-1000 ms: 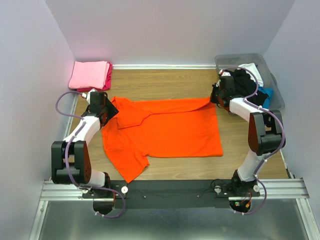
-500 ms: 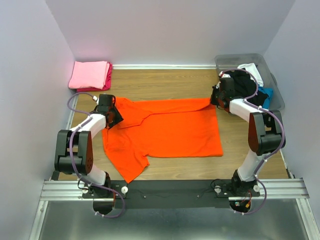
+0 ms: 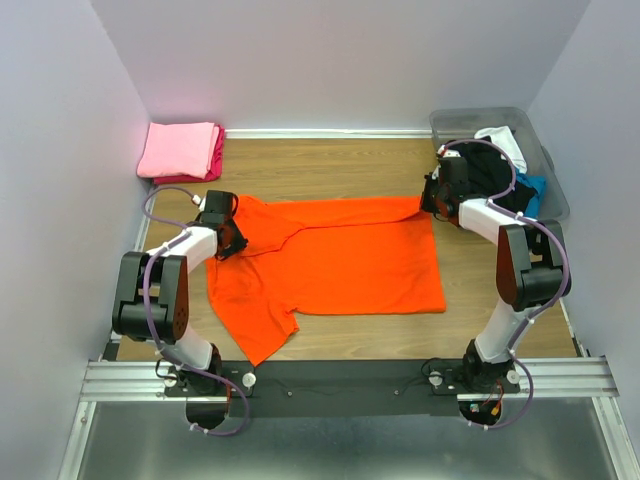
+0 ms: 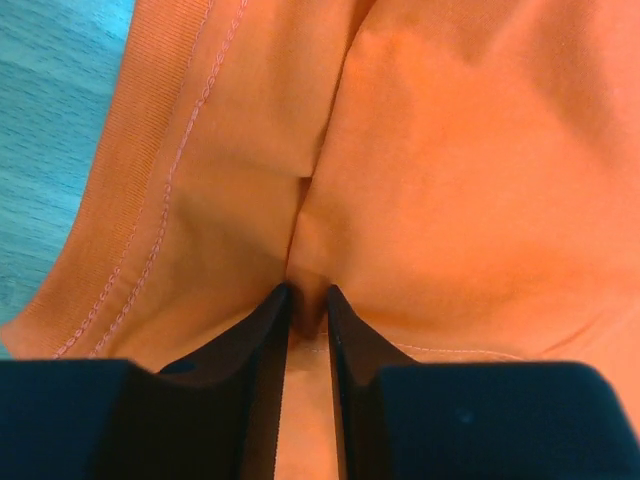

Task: Fold and stack the t-shirts
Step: Fold the tshirt

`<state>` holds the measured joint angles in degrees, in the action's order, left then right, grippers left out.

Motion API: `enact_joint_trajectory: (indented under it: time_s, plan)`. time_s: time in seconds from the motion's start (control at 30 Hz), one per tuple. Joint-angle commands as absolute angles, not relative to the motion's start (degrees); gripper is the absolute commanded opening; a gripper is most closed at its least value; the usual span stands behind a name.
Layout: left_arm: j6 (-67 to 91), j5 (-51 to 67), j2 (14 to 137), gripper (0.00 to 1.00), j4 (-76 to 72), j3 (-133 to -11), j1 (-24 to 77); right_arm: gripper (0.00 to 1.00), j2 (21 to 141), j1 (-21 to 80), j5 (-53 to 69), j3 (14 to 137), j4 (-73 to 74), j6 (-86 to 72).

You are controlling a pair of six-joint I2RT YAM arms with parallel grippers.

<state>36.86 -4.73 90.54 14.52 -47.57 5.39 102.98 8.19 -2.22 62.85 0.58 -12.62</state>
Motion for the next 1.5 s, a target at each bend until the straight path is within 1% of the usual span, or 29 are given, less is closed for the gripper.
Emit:
enact_joint_trajectory:
  time_s: [0.0, 0.1, 0.13, 0.2, 0.27, 0.47, 0.57, 0.63, 0.87, 1.03, 1.23, 1.47]
  plan:
    - [36.6, -7.6, 90.6, 0.22, 16.6, -49.0, 6.4, 0.01, 101.9, 8.5, -1.9, 62.4, 1.9, -13.3]
    - [36.8, -9.7, 88.9, 0.17, 18.3, -50.3, 6.5, 0.01, 101.7, 8.5, -2.0, 62.6, 1.8, -13.2]
    - [36.8, -10.2, 88.5, 0.13, 18.6, -50.5, 6.5, 0.01, 101.6, 8.5, -2.0, 62.7, 1.8, -13.2]
    - [36.7, -11.2, 87.9, 0.13, 19.5, -51.2, 6.5, 0.01, 101.3, 8.5, -2.2, 62.8, 1.8, -13.2]
    - [36.4, -11.1, 88.2, 0.16, 19.5, -51.2, 6.5, 0.01, 101.2, 8.5, -2.2, 62.8, 1.8, -13.2]
    - [36.8, -8.5, 88.1, 0.14, 18.5, -50.0, 7.1, 0.01, 101.0, 8.5, -1.8, 62.4, 1.8, -13.4]
    - [37.3, -9.2, 87.1, 0.03, 19.7, -50.6, 7.3, 0.01, 100.7, 8.5, -1.8, 62.4, 1.9, -13.4]
    - [37.8, -10.2, 85.9, 0.00, 21.6, -51.2, 7.3, 0.01, 100.2, 8.5, -2.8, 62.3, 2.0, -13.5]
    - [38.8, -13.1, 81.8, 0.00, 24.4, -52.6, 7.0, 0.01, 98.4, 8.5, -6.3, 61.0, 2.7, -15.2]
    - [39.0, -13.4, 83.0, 0.00, 24.7, -52.4, 6.6, 0.01, 99.1, 8.5, -6.1, 59.6, 3.3, -16.6]
    - [40.0, -11.0, 83.1, 0.00, 23.1, -50.5, 6.6, 0.01, 103.9, 8.5, -5.5, 58.7, 4.0, -17.6]
    - [40.2, -10.0, 83.1, 0.00, 22.7, -50.7, 6.6, 0.01, 108.4, 8.5, -8.3, 60.0, 4.6, -18.9]
